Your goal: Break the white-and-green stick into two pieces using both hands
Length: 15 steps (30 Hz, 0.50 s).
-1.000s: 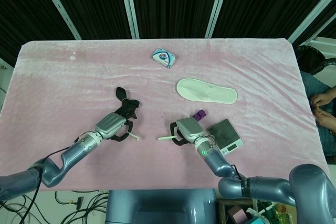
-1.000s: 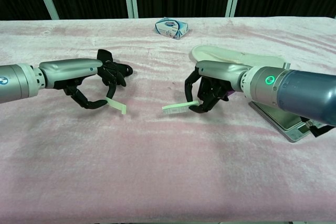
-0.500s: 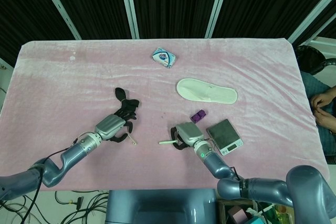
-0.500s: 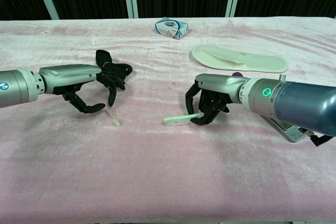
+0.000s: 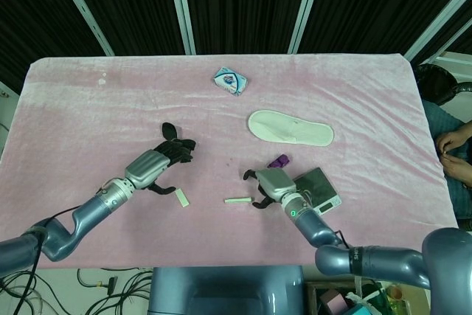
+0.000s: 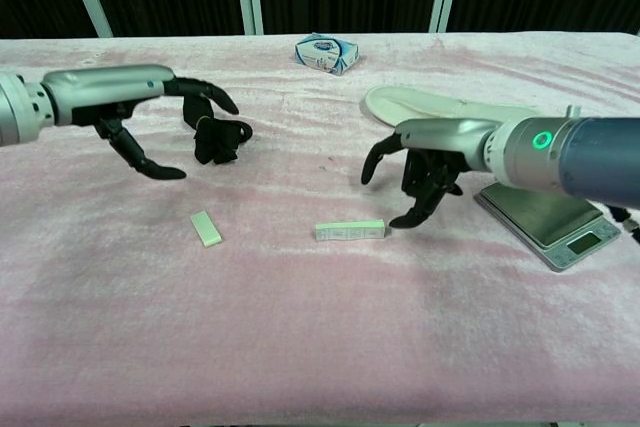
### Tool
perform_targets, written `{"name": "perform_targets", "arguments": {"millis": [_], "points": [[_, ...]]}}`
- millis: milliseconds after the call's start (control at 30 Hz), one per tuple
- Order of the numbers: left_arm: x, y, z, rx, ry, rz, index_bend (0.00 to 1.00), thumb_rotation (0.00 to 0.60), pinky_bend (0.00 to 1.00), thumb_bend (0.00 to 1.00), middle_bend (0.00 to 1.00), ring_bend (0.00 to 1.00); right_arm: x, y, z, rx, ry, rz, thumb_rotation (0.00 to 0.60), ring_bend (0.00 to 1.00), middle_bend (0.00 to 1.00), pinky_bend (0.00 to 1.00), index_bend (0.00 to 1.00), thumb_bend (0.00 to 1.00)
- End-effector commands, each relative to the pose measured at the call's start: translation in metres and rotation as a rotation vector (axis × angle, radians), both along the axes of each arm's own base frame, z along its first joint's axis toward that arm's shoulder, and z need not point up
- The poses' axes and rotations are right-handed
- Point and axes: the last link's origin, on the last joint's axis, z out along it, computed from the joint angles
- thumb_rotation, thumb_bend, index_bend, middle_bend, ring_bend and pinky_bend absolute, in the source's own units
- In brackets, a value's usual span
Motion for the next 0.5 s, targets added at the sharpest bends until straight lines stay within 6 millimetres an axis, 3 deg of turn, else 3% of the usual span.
{"name": "perform_targets", "arguments": {"millis": [33,100,133,233,367,500], "points": [[0.012,0.001,0.032,0.064,-0.064,-0.022,0.16,0.600,0.00,0.25,0.10,0.00,-0.009,-0.013,0.045,-0.091,-0.032,-0.037,0.600,0.86,0.91,0.78,0.27,0.19],[0.018,0.000,0.057,0.133,-0.081,-0.052,0.19,0.600,0.00,0.25,0.10,0.00,-0.026,-0.027,0.081,-0.203,-0.024,-0.088,0.600,0.86,0.90,0.77,0.30,0.19],[0.019,-0.002,0.061,0.142,-0.079,-0.057,0.21,0.600,0.00,0.25,0.11,0.00,-0.029,-0.028,0.086,-0.214,-0.020,-0.095,0.600,0.85,0.89,0.76,0.31,0.19],[0.023,-0.007,0.081,0.212,-0.068,-0.081,0.20,0.600,0.00,0.25,0.12,0.00,-0.044,-0.035,0.115,-0.285,0.010,-0.118,0.600,0.74,0.73,0.59,0.30,0.19],[0.017,-0.021,0.109,0.317,-0.002,-0.045,0.12,0.600,0.00,0.25,0.10,0.00,-0.066,-0.035,0.152,-0.384,0.066,-0.109,0.600,0.40,0.33,0.30,0.15,0.18],[-0.008,-0.057,0.136,0.472,0.055,0.076,0.10,0.600,0.00,0.25,0.06,0.00,-0.098,-0.025,0.192,-0.536,0.059,-0.136,0.600,0.18,0.14,0.17,0.09,0.13]]}}
